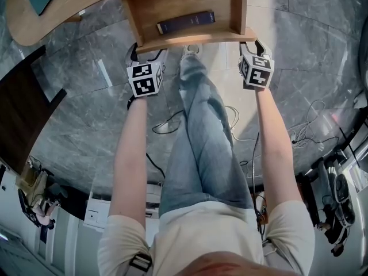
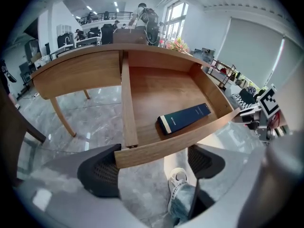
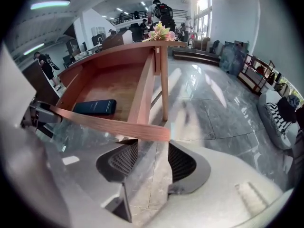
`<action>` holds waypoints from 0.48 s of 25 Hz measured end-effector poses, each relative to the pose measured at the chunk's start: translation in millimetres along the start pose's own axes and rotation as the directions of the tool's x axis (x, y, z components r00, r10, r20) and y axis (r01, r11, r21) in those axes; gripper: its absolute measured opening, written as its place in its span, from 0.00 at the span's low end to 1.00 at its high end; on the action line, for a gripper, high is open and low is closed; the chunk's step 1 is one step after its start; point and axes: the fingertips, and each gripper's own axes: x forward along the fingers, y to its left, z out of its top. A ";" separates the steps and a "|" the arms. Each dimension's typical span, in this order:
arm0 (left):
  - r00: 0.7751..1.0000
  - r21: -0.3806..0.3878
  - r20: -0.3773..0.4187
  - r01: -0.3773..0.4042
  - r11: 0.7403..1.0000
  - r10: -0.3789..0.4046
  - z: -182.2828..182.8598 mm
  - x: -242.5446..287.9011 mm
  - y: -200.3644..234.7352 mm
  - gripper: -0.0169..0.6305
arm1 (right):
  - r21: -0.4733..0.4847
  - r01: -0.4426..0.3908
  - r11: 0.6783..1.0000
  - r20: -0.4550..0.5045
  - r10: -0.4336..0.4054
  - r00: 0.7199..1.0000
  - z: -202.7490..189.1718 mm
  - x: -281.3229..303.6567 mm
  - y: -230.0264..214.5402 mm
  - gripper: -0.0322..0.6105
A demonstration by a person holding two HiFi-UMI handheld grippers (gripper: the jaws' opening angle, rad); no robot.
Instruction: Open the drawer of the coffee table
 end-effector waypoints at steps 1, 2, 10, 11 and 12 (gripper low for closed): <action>1.000 0.001 -0.001 -0.001 1.000 0.001 -0.4 0.5 -0.3 0.71 | -0.005 0.002 1.000 -0.002 -0.002 1.000 -0.8 0.5 -0.6 0.36; 1.000 0.002 0.000 0.000 1.000 0.000 -0.7 0.7 -0.3 0.71 | -0.013 0.003 1.000 -0.003 -0.003 1.000 -1.4 0.8 -0.9 0.36; 1.000 -0.039 -0.014 0.008 0.999 -0.009 -0.3 -14.1 -0.6 0.71 | -0.054 0.014 0.998 -0.002 -0.014 1.000 5.9 -15.0 -2.6 0.32; 1.000 -0.052 -0.018 0.016 0.999 -0.017 -1.7 -20.4 -1.2 0.71 | -0.063 0.010 0.998 0.005 -0.010 1.000 7.7 -20.7 -1.6 0.32; 0.999 -0.064 -0.025 0.022 0.998 -0.024 -3.5 -27.5 -1.8 0.71 | -0.072 0.005 0.997 0.013 -0.004 1.000 9.5 -26.8 0.5 0.30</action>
